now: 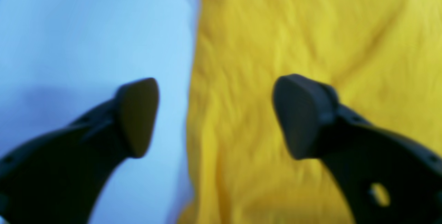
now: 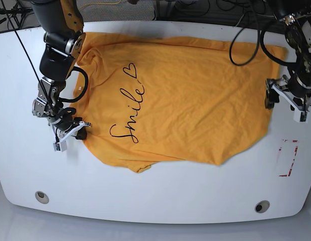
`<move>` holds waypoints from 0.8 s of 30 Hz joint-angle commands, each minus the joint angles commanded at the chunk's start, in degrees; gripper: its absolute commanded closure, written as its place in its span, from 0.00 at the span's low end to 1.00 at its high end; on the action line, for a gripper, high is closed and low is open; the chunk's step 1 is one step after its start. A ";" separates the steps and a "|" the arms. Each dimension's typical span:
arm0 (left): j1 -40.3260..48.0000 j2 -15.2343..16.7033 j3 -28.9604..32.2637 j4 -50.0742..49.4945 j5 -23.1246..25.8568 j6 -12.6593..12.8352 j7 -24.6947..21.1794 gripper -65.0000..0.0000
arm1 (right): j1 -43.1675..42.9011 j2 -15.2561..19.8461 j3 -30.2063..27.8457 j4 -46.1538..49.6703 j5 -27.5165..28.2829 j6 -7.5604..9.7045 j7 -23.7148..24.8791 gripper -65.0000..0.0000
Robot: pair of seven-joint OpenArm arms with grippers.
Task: Fold the T-shirt properly
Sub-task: 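Move the left gripper down the shirt side to its hem corner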
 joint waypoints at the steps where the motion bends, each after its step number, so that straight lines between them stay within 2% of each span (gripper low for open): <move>1: -2.37 0.00 -0.35 -2.81 0.09 1.05 0.00 0.09 | 0.00 0.00 0.00 0.00 0.00 0.00 0.00 1.00; 3: -5.45 -0.09 -0.18 -6.95 0.88 1.76 -0.09 0.09 | 0.00 0.00 0.00 0.00 0.00 0.00 0.00 1.00; 7: -11.60 -0.09 -0.18 -15.30 2.99 1.49 -0.97 0.09 | 0.00 -0.09 0.00 0.00 0.00 0.00 0.00 1.00; 10: -14.59 -0.09 0.26 -20.75 4.92 1.49 -4.84 0.09 | 0.00 -0.09 0.00 0.00 0.00 0.00 0.00 1.00; 15: -18.29 -0.26 6.77 -30.51 6.68 1.49 -11.60 0.09 | 0.00 -0.09 0.00 0.00 0.00 0.00 0.00 1.00; 24: -22.24 -0.18 13.27 -42.02 6.77 1.58 -18.90 0.09 | 0.00 -0.09 0.00 0.00 0.00 0.00 0.00 1.00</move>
